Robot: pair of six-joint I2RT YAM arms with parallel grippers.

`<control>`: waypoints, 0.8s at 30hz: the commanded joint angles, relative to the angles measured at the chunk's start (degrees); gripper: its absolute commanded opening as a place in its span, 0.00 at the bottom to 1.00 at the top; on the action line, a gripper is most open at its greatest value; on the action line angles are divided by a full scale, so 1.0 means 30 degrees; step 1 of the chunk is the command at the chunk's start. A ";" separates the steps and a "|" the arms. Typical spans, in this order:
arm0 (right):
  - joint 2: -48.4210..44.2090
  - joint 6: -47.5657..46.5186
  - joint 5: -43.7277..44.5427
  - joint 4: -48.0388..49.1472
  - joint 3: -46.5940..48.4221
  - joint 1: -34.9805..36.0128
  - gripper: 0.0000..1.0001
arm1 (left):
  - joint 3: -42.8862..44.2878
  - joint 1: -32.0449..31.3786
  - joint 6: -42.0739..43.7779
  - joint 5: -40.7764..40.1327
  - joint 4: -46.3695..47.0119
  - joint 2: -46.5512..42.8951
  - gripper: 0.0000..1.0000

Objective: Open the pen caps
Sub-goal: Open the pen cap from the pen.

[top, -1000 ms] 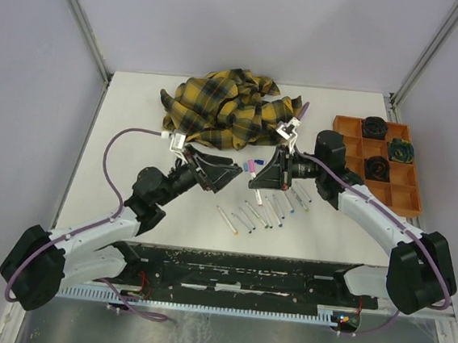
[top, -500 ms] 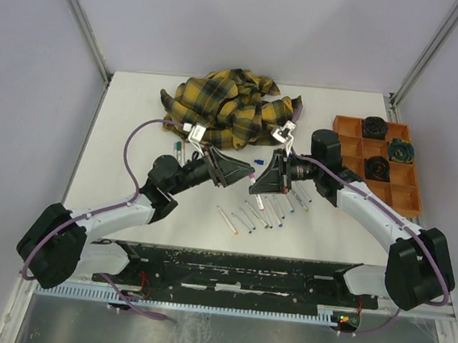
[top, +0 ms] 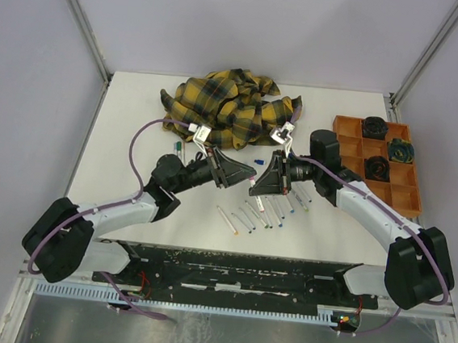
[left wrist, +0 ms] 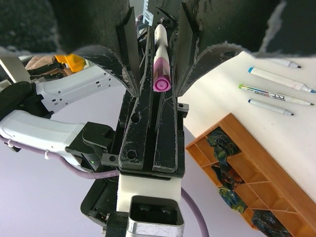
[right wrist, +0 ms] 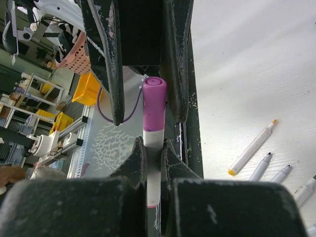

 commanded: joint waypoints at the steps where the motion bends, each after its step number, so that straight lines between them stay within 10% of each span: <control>1: 0.0089 -0.0401 -0.0350 0.0169 0.0963 0.0108 0.00 | 0.0826 0.0058 -0.0874 0.0760 0.1260 0.0366 0.41; 7: 0.0152 -0.0420 -0.0344 0.0137 0.1011 0.0143 0.00 | 0.0840 0.0060 -0.0907 0.0892 0.1421 0.0772 0.36; 12: 0.0310 -0.0457 -0.0394 -0.0013 0.1042 0.0212 0.00 | 0.1182 0.0074 -0.0674 0.0826 0.1223 0.0878 0.03; 24: 0.1680 -0.1465 -0.0246 -0.1332 0.1389 0.1785 0.00 | 0.5560 0.6164 -0.1010 -0.0981 0.1178 0.0826 0.03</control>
